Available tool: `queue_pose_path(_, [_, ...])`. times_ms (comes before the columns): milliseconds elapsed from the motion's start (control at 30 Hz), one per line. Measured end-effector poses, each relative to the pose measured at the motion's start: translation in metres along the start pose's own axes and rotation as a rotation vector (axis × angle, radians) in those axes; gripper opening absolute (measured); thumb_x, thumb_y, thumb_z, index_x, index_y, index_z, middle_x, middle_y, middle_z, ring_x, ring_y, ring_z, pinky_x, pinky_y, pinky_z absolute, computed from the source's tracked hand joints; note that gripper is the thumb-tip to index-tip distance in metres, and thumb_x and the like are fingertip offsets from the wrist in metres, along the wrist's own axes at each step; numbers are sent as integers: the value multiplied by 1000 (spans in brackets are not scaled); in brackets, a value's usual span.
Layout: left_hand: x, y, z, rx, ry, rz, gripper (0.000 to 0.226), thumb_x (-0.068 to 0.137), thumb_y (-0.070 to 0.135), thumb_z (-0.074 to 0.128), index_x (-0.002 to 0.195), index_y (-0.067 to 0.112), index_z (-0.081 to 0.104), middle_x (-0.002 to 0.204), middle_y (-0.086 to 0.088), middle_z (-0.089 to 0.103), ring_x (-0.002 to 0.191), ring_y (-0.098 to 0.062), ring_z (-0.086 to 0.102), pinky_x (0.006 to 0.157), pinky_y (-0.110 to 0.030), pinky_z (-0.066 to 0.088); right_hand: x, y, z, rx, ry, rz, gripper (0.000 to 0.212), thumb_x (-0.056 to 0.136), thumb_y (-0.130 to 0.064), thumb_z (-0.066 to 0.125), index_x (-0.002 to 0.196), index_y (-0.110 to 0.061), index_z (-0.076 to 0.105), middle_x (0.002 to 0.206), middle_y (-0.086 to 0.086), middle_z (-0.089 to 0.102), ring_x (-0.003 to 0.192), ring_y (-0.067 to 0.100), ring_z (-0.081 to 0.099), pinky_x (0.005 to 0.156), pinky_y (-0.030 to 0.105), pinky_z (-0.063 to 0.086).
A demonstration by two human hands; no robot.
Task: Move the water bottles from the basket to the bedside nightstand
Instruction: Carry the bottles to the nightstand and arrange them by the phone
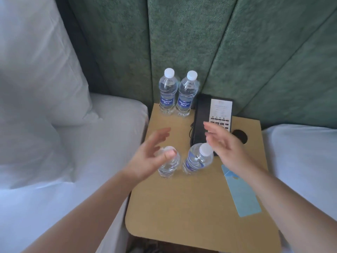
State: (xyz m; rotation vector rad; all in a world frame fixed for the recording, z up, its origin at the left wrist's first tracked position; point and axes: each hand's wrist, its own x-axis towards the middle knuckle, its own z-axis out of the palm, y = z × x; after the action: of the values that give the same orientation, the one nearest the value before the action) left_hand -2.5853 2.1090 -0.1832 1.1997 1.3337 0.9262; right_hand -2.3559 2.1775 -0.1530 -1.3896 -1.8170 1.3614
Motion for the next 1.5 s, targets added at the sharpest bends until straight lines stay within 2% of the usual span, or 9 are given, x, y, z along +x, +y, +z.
queue_pose_path(100, [-11, -11, 15, 188, 49, -14, 78, 55, 71, 73, 124, 44, 49, 126, 12, 53, 118, -1, 49, 97, -25, 41, -15, 14, 10, -86, -73, -4, 75, 61, -79, 60, 128, -48, 45, 131, -23, 50, 121, -6, 47, 100, 22, 38])
queue_pose_path(267, [-1, -18, 27, 290, 242, -19, 48, 63, 48, 79, 106, 40, 59, 112, 4, 58, 103, -4, 56, 94, -31, 46, -15, 38, 23, -210, 20, -88, 46, 75, -50, 71, 112, -31, 53, 104, -15, 62, 95, 2, 56, 77, 17, 41])
queue_pose_path(467, [5, -7, 16, 305, 148, -95, 51, 76, 30, 79, 124, 29, 59, 117, 3, 64, 111, -17, 59, 100, -45, 47, -10, 44, 28, -202, 64, -135, 37, 75, -52, 71, 96, -32, 48, 85, -23, 59, 80, -19, 50, 61, 2, 34])
queue_pose_path(633, [0, 0, 15, 251, 186, -117, 47, 81, 21, 75, 125, 25, 57, 121, -1, 62, 112, -18, 58, 100, -44, 48, -6, 42, 30, -222, 69, -119, 41, 74, -55, 70, 96, -32, 45, 89, -18, 58, 81, -6, 53, 60, 14, 33])
queue_pose_path(867, [-1, -9, 24, 324, 214, -78, 51, 79, 32, 76, 125, 33, 56, 116, 5, 63, 110, -16, 59, 98, -44, 49, -11, 44, 33, -228, 116, -141, 38, 75, -56, 69, 93, -34, 44, 86, -18, 59, 78, -8, 53, 56, 10, 31])
queue_pose_path(1000, [-3, -7, 28, 346, 207, -66, 49, 78, 32, 76, 123, 33, 56, 111, 8, 63, 105, -13, 60, 94, -41, 52, -15, 42, 31, -208, 85, -137, 39, 74, -56, 70, 96, -33, 47, 89, -18, 60, 82, -8, 53, 61, 14, 35])
queue_pose_path(1233, [-11, -7, 47, 442, 141, -19, 48, 74, 32, 78, 117, 32, 56, 105, 10, 64, 96, -11, 60, 83, -26, 50, -32, 49, 25, -147, 11, -94, 46, 73, -41, 78, 106, -42, 46, 95, -29, 57, 89, -23, 48, 66, 1, 35])
queue_pose_path(1367, [-20, -8, 56, 483, 105, -5, 57, 66, 29, 84, 116, 34, 55, 99, 10, 64, 89, -11, 59, 76, -25, 46, -44, 55, 22, -163, -43, -67, 61, 73, -30, 80, 124, -31, 46, 114, -14, 54, 103, -2, 51, 90, 20, 39])
queue_pose_path(1500, [-16, 2, 69, 510, 111, 12, 55, 64, 28, 85, 111, 36, 58, 92, 14, 64, 82, -7, 57, 64, -11, 38, -58, 49, 16, -116, 22, -40, 58, 73, -21, 81, 122, -23, 50, 119, -3, 56, 110, 11, 52, 95, 26, 41])
